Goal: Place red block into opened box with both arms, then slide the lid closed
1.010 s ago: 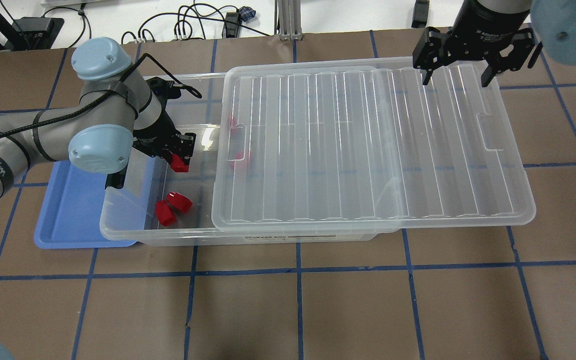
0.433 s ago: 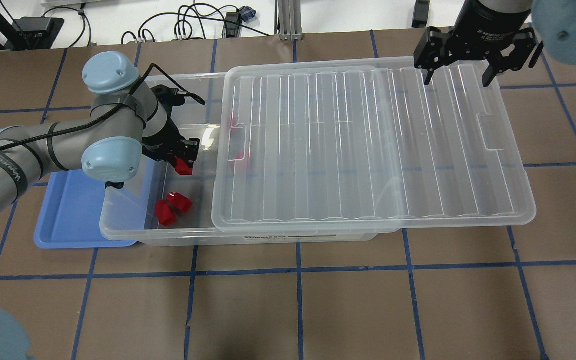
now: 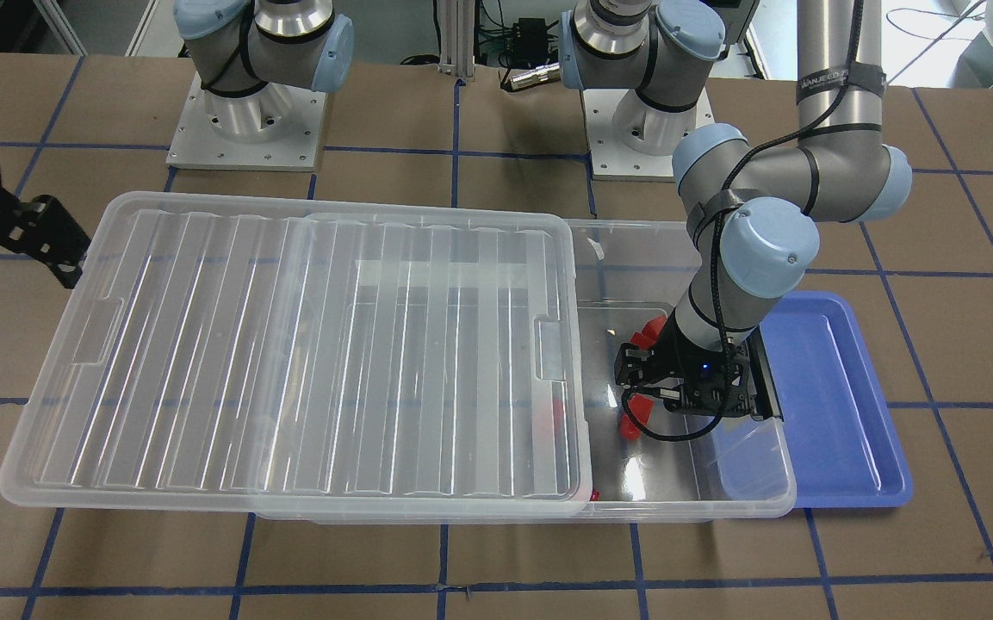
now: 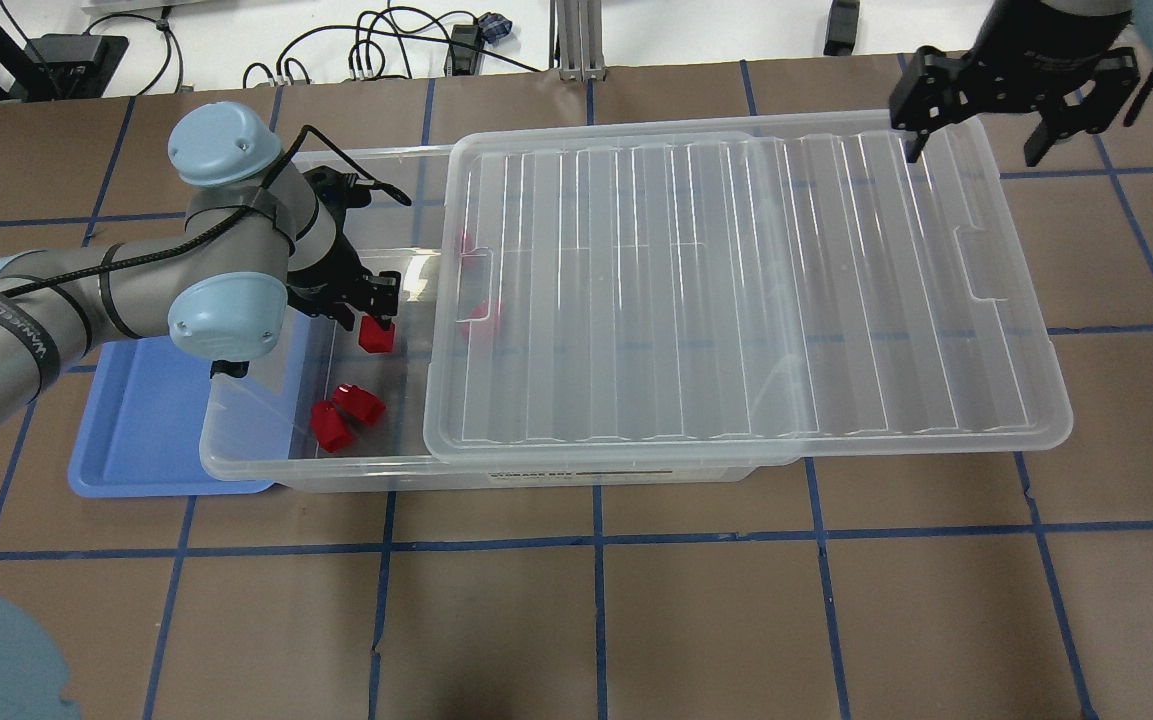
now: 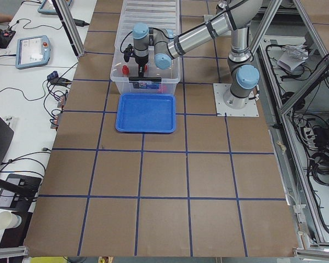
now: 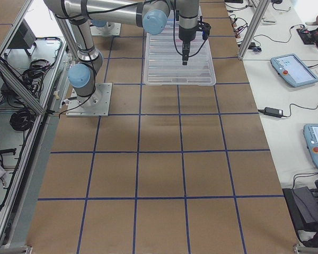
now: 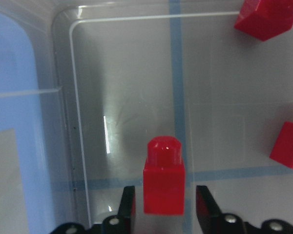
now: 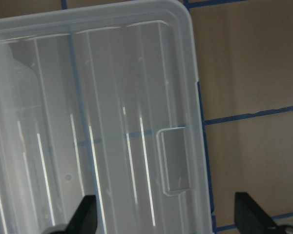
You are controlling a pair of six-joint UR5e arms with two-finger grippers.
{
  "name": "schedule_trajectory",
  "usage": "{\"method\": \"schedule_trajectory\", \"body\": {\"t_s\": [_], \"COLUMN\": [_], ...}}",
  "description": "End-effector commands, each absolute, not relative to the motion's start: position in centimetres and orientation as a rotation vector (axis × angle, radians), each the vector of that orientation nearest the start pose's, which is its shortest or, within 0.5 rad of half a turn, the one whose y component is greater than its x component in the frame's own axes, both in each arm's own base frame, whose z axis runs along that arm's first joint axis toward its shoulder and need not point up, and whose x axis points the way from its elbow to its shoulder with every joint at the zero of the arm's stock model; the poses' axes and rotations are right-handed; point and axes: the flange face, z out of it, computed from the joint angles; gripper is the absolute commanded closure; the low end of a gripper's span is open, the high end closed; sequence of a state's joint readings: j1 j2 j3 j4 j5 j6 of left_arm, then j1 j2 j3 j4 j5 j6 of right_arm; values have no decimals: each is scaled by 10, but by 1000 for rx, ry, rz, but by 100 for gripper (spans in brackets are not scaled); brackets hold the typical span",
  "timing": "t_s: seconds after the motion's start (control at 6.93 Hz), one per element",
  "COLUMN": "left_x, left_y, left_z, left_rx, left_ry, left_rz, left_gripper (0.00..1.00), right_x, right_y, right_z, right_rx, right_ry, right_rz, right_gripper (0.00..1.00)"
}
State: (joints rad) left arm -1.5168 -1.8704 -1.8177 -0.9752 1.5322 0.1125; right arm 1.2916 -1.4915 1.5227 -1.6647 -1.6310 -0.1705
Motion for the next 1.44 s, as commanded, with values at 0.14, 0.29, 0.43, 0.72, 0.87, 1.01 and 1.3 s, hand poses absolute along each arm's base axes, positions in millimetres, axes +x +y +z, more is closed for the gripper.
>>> {"method": "schedule_trajectory", "body": {"t_s": [0.14, 0.29, 0.43, 0.72, 0.87, 1.01, 1.3], "left_x": [-109, -110, -116, -124, -121, -120, -120], "left_y": [-576, -571, -563, -530, -523, -522, -519], "left_z": [369, 410, 449, 518, 529, 520, 514], "left_rx": [100, 105, 120, 144, 144, 144, 146], "left_ry": [3175, 3175, 3174, 3164, 3132, 3126, 3118], "left_rz": [-32, -31, -70, -73, -86, -52, -29], "left_gripper": [0, 0, 0, 0, 0, 0, 0], "right_x": [-103, -110, -108, -99, -92, -73, -8], "right_y": [-532, -526, -519, -514, -514, -518, -523], "right_z": [425, 393, 373, 357, 360, 357, 360], "right_rx": [7, 29, 32, 32, 42, 29, 86], "right_ry": [3257, 3252, 3251, 3233, 3232, 3233, 3182], "right_rz": [-6, -16, -11, 22, 12, 15, -34], "right_gripper": [0, 0, 0, 0, 0, 0, 0]}}
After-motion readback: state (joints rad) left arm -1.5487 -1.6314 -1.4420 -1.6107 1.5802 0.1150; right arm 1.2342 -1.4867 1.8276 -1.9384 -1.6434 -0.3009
